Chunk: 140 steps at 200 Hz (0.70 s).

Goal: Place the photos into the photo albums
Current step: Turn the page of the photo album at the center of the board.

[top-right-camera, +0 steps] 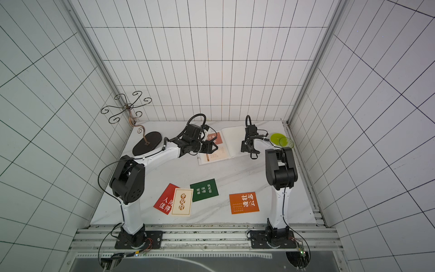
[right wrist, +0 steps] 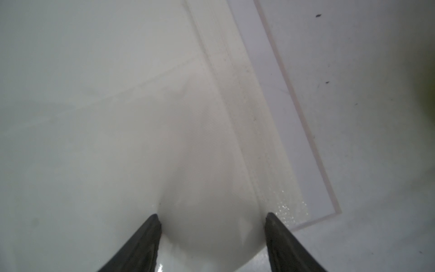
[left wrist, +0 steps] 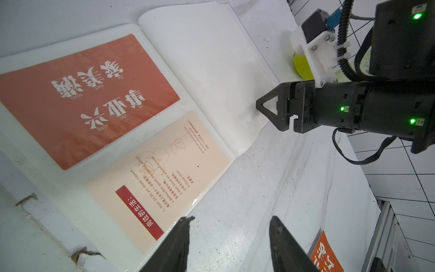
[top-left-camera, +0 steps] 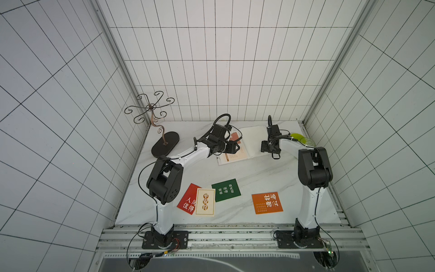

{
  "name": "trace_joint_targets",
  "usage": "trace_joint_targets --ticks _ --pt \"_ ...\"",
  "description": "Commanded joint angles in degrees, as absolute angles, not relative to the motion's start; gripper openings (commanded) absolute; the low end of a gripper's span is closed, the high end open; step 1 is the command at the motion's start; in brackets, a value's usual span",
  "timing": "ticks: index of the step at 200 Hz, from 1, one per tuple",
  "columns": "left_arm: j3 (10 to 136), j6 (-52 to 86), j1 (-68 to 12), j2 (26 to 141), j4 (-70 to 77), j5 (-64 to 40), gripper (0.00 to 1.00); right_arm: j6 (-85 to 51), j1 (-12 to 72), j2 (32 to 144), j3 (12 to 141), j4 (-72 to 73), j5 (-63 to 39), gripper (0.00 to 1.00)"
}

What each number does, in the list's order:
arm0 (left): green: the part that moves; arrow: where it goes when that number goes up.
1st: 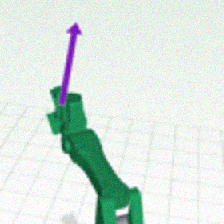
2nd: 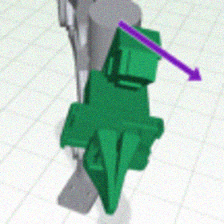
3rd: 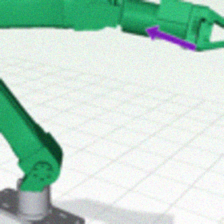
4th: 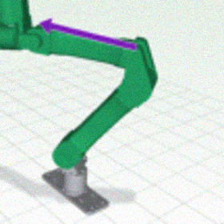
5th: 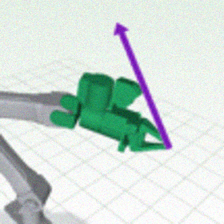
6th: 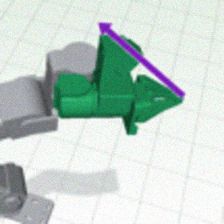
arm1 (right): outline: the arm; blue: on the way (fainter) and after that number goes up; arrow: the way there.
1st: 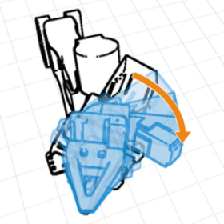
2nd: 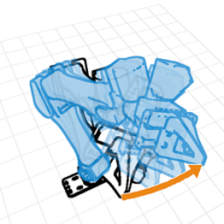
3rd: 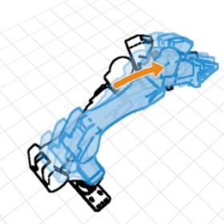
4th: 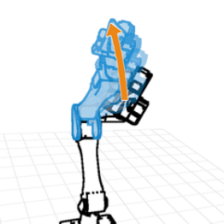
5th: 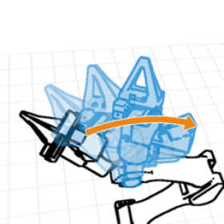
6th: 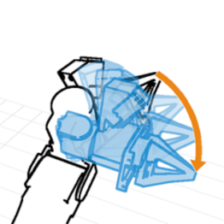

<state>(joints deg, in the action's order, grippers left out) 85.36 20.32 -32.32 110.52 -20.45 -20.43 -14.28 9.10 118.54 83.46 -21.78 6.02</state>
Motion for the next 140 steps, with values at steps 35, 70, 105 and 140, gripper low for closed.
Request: trace_joint_targets --ticks 35,70,105,140 --pt "86.0 19.7 -32.4 110.3 -20.2 -20.0 0.55 -13.4 10.3 118.3 81.1 -25.8 10.8 0.56" --pt "86.0 19.7 -32.4 110.3 -20.2 -20.0 0.55 -13.3 10.5 118.5 81.4 -25.6 10.6 0.47" --pt "86.0 19.6 -32.4 110.0 -20.2 -20.0 0.55 -13.3 10.9 118.5 81.5 -25.6 10.4 0.27" --pt "86.0 19.7 -32.4 109.9 -20.3 -20.0 0.55 -13.0 11.2 117.5 82.0 -25.7 11.1 0.05"
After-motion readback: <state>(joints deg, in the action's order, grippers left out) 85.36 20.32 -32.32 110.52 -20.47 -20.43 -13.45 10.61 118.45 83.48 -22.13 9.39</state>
